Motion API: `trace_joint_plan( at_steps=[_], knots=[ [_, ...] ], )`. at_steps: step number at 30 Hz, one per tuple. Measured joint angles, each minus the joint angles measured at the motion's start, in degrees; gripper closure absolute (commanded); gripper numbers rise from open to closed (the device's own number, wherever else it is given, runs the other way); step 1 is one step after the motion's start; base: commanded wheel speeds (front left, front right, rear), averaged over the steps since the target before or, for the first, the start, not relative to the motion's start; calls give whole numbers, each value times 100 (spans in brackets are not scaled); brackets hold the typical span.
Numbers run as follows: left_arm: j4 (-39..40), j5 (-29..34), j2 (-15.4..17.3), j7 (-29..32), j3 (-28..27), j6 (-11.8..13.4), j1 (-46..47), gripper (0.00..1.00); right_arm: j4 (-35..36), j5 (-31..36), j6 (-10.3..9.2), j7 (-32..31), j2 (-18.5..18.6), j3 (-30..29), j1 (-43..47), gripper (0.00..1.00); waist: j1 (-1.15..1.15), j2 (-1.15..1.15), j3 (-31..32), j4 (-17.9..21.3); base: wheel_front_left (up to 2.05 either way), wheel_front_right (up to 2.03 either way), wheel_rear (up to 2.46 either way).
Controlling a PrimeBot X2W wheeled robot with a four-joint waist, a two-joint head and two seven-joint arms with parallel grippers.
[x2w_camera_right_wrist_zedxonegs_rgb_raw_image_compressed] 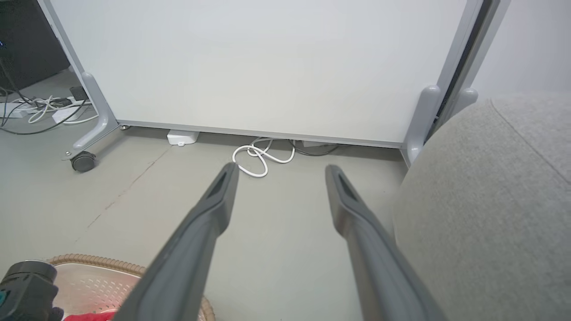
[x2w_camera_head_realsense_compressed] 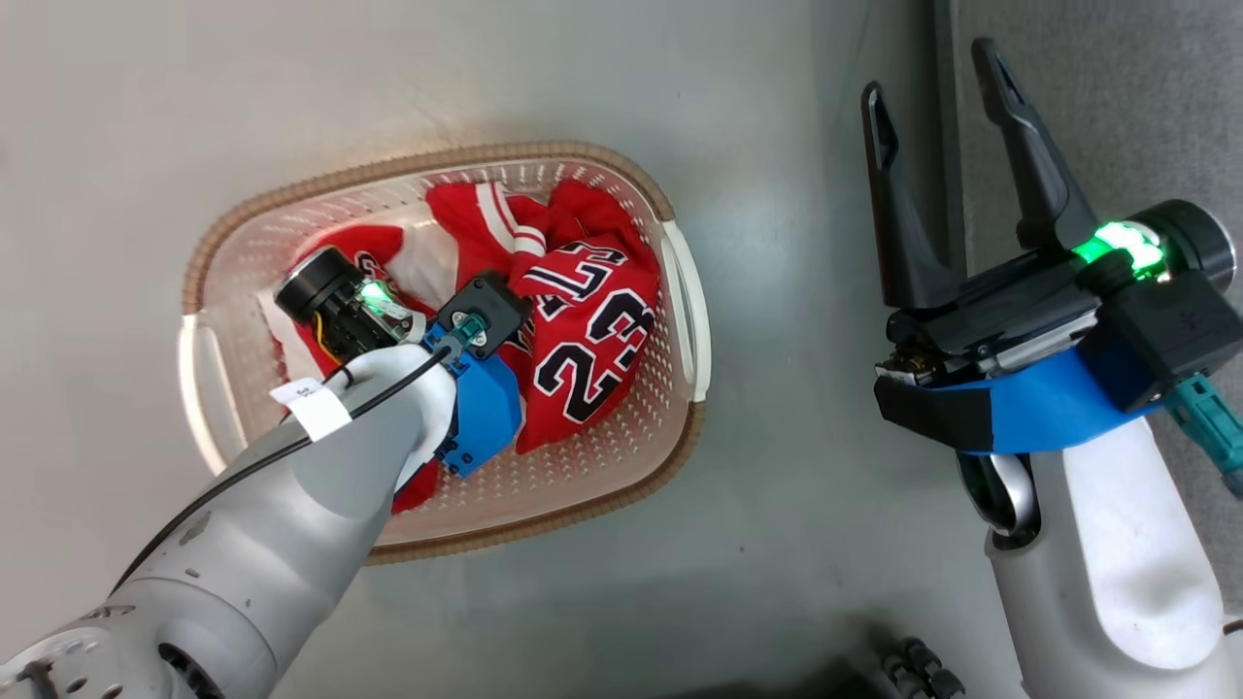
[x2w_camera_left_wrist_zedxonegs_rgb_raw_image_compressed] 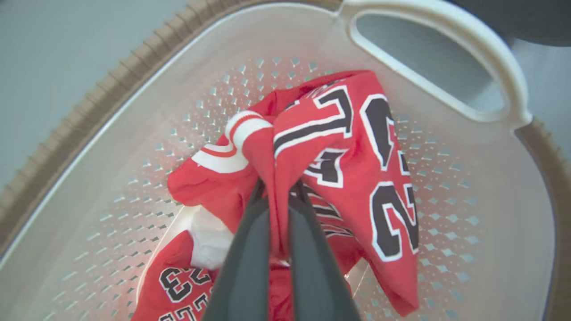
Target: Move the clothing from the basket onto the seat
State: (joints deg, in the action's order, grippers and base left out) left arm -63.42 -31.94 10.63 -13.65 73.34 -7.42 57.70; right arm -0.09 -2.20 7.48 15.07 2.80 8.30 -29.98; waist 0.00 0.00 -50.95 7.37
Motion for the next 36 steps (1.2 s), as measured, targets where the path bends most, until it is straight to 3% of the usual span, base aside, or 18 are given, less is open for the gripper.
trace_joint_plan(
  at_steps=[6,11,26,36],
  knots=[
    [40,-353,-56,-118,-47,0,-83,100,-147,14,0,-1,0,11,118,0,0,0,519,-133,0,0,0],
    [555,-349,45,-133,-500,0,-188,100,-253,14,0,0,0,-5,238,0,-1,0,1010,-226,0,0,0],
    [2267,667,557,-133,-2379,90,-1305,100,-554,-46,0,0,0,-38,839,0,-2,0,2611,-362,0,0,0],
    [3717,1511,555,-134,-3329,83,-1804,100,-650,-91,0,-1,-1,-79,1215,0,-1,0,3375,-445,0,0,0]
  ],
)
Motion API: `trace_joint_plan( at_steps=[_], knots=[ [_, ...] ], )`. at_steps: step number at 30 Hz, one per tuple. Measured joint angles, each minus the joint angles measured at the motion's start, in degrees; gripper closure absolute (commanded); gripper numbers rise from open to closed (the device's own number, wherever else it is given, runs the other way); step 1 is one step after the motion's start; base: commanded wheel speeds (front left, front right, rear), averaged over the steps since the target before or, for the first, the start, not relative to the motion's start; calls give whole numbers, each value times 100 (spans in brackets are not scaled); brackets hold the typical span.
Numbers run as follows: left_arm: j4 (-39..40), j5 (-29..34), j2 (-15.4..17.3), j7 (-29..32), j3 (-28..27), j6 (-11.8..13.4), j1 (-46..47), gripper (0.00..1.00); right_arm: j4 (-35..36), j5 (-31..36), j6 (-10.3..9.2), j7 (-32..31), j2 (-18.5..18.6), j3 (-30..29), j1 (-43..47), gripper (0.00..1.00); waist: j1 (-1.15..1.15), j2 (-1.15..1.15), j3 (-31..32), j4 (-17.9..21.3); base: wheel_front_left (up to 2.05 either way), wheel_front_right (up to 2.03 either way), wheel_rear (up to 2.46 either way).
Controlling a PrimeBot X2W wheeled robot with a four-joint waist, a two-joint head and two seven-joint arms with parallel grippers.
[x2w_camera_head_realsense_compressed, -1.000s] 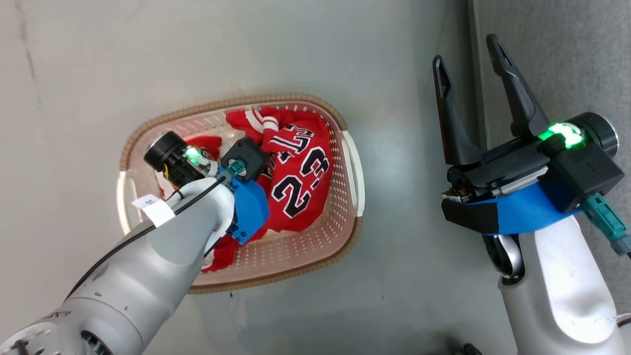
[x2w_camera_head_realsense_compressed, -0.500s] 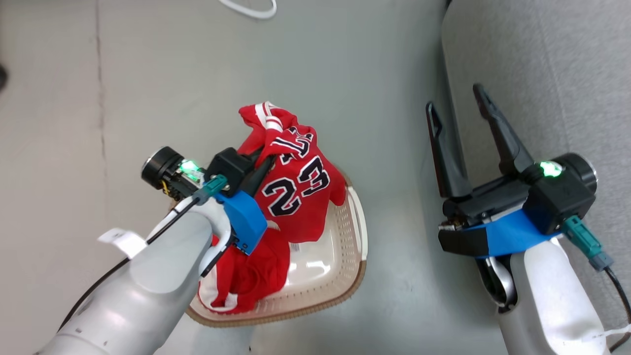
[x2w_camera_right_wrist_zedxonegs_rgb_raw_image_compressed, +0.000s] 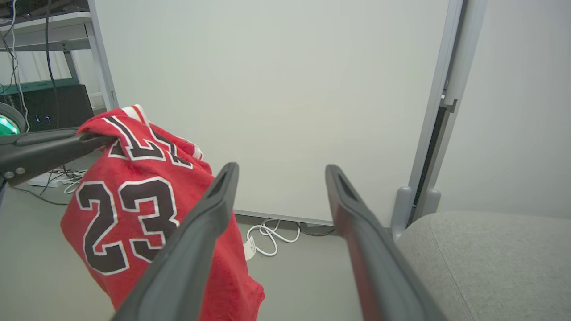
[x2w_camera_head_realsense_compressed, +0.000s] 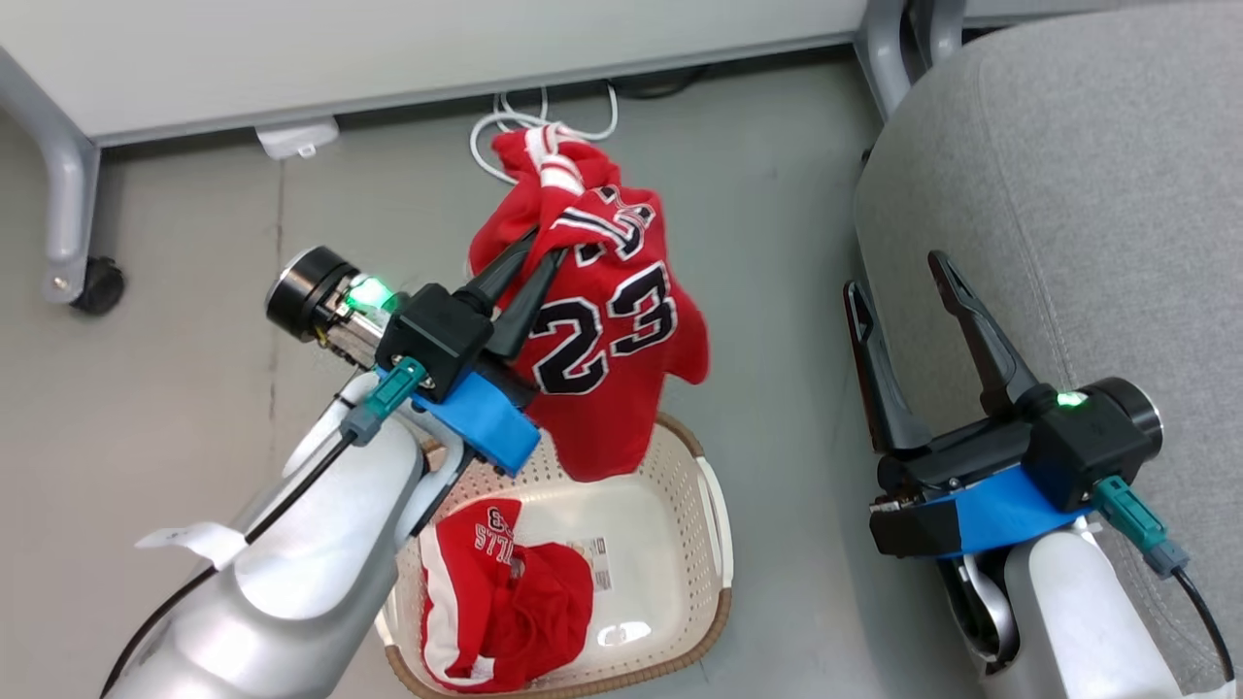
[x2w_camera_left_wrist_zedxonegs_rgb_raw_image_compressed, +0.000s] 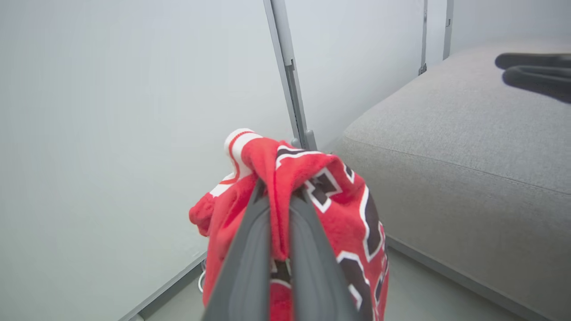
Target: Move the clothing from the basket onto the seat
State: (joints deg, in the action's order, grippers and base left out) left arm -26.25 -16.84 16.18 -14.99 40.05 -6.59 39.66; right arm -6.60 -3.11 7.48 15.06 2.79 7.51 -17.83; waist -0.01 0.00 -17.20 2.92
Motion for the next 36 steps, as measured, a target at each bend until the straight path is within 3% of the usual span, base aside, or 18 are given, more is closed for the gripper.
trace_joint_plan(
  at_steps=[11,21,29,36],
  knots=[
    [954,320,-277,0,-265,-54,-65,100,-23,-41,0,1,1,16,288,0,1,0,497,-100,0,0,0],
    [1111,375,-330,0,-271,-80,-49,100,160,-109,0,1,1,131,391,0,1,0,710,-65,0,0,0],
    [1074,376,-304,0,-216,-80,-51,100,409,-23,0,8,2,672,183,0,1,0,671,-44,0,0,0],
    [1042,385,-369,0,-74,-81,-50,100,188,20,0,8,141,1134,-420,0,2,0,596,-91,0,0,0]
  ],
)
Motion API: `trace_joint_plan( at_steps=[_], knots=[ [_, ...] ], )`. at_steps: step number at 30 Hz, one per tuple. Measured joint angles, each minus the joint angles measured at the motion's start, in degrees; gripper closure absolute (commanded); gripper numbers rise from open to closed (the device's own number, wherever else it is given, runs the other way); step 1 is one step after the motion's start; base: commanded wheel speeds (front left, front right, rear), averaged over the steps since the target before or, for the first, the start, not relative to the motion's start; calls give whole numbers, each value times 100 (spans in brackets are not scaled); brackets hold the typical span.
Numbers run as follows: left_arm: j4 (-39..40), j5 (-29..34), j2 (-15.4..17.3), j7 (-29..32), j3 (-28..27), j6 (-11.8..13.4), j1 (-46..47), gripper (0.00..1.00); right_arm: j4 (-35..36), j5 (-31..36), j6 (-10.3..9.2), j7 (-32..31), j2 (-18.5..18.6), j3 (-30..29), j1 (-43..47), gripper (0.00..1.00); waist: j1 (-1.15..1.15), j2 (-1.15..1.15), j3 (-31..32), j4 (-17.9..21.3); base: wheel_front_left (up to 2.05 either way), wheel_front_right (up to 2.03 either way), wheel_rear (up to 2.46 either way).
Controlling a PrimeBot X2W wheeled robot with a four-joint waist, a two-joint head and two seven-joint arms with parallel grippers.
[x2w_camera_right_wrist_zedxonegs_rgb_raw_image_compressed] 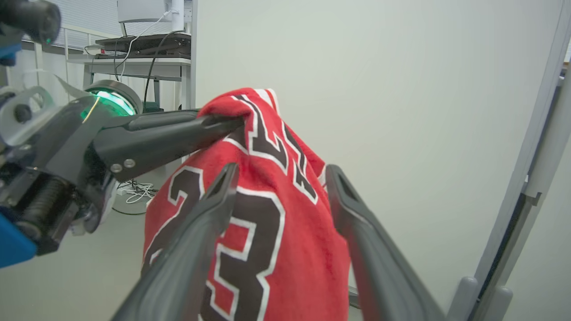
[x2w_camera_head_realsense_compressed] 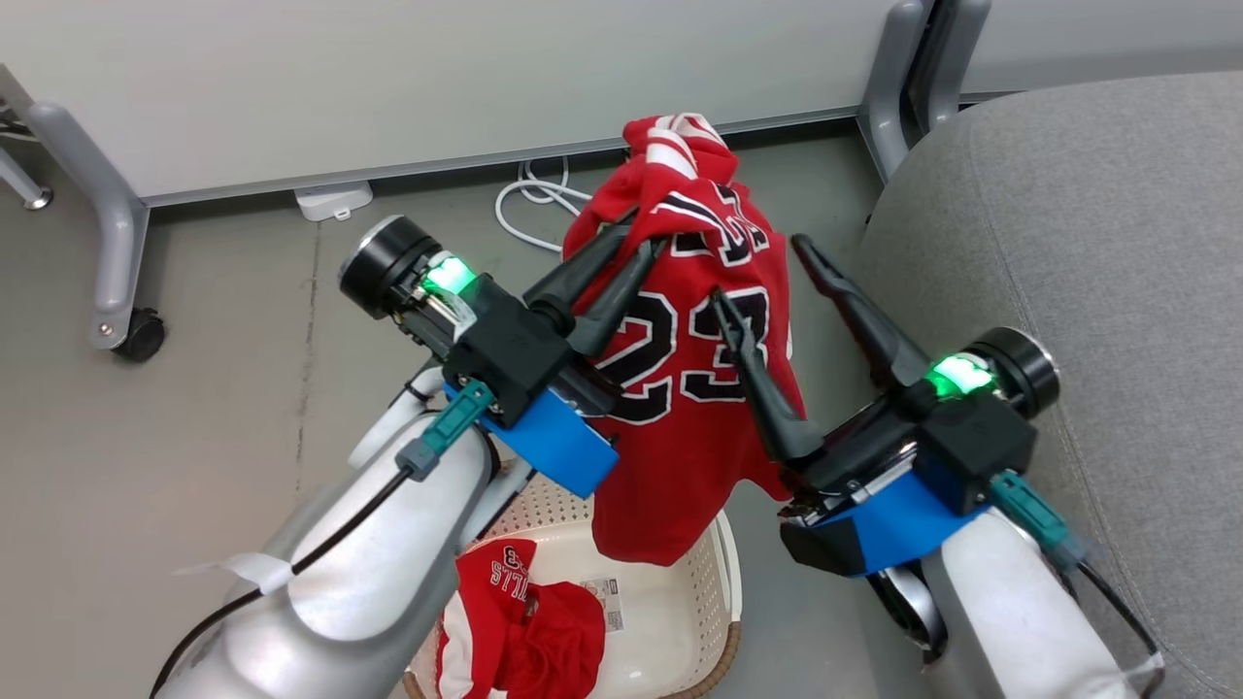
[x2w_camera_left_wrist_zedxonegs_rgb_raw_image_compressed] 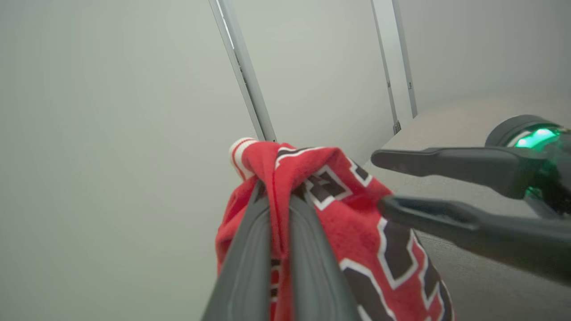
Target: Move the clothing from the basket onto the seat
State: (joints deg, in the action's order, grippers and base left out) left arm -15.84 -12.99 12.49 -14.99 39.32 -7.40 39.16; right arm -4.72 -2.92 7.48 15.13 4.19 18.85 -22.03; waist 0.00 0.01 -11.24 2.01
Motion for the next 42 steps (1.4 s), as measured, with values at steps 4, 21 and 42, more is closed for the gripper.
trace_joint_plan(
  at_steps=[4,21,42],
  knots=[
    [10,5,-82,0,148,0,9,100,-365,-41,0,0,53,231,-166,0,0,0,-17,-73,0,0,0],
    [129,-41,-386,0,635,0,8,100,-950,-136,0,0,-71,253,-242,58,0,0,44,-232,0,0,0],
    [127,-60,-345,0,567,0,4,100,-958,-222,0,0,-119,279,-169,100,0,0,59,-239,0,0,0]
  ],
)
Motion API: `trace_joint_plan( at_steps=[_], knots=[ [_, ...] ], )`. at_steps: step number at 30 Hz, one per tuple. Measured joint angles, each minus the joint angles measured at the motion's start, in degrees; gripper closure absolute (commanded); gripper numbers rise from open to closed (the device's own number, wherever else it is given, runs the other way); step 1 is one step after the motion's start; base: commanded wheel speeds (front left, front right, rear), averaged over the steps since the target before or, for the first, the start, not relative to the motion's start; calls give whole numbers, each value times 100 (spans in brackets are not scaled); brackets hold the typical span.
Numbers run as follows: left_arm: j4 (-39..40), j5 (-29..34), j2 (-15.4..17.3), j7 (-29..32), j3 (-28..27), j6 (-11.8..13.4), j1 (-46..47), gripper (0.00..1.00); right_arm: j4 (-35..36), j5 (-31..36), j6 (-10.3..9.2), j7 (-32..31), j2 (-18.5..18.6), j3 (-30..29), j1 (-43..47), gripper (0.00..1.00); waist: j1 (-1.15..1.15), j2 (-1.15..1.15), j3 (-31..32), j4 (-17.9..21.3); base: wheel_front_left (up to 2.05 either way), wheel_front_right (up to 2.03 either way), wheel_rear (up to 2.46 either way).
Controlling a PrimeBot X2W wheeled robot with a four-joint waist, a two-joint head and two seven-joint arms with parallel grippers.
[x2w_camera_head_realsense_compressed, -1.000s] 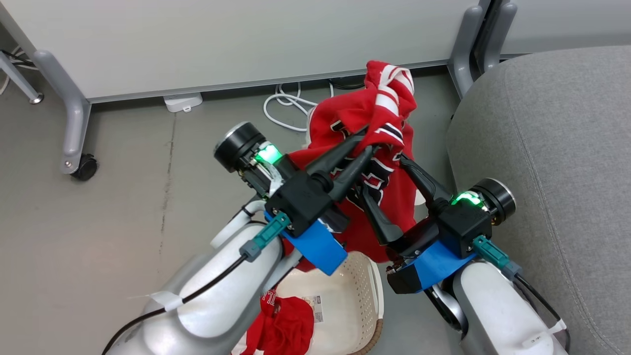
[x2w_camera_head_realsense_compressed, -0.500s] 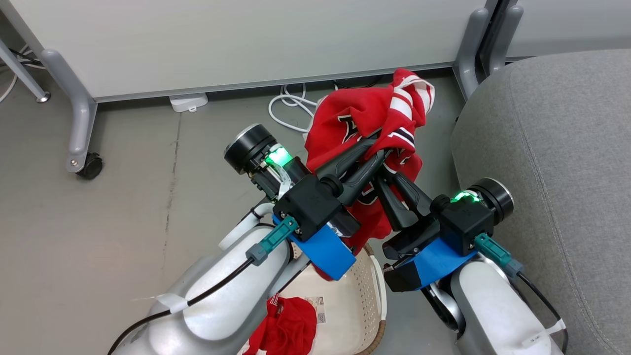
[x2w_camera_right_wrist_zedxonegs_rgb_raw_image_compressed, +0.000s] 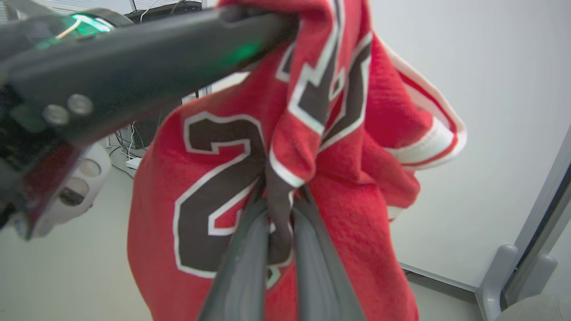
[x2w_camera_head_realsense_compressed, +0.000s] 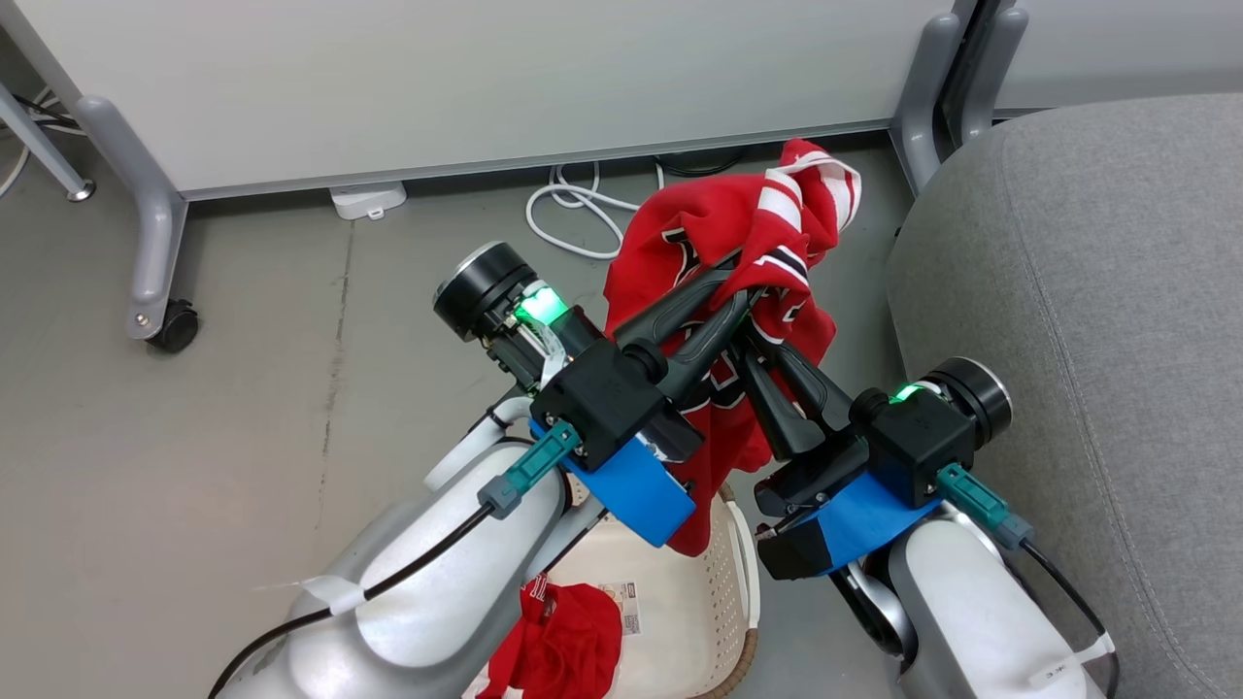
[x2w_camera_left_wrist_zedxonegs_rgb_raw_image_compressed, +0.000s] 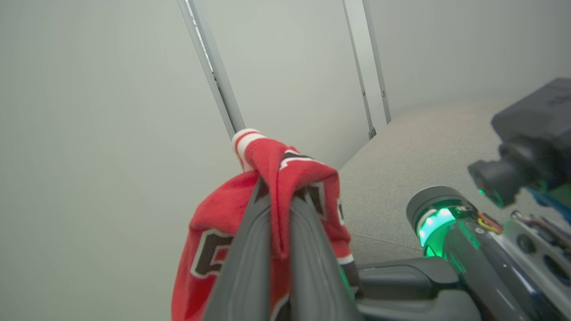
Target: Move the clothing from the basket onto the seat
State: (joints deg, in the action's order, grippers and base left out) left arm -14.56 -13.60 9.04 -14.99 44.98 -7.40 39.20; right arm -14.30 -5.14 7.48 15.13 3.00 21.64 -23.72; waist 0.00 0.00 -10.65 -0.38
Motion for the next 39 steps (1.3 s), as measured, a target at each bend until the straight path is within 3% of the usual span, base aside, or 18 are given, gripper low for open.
trace_joint_plan(
  at_steps=[9,10,11,27,39],
  knots=[
    [-37,-2,-5,0,-11,0,-2,99,14,-7,0,0,-2,-44,19,100,0,0,-18,-1,0,0,0],
    [-38,-1,-10,0,-30,0,-5,56,18,-7,0,0,-2,-47,19,100,0,0,-21,-2,0,0,0],
    [-63,-10,-13,0,-37,0,-5,0,20,-7,0,0,-2,-51,19,100,0,0,-23,-2,0,0,0],
    [-47,-7,-12,-1,-55,0,-11,0,104,-8,0,0,-5,-283,36,100,0,0,-185,43,0,0,0],
    [-84,-3,74,-8,76,0,58,0,182,5,0,-1,-12,-651,102,100,0,0,-411,471,0,0,0]
  ],
)
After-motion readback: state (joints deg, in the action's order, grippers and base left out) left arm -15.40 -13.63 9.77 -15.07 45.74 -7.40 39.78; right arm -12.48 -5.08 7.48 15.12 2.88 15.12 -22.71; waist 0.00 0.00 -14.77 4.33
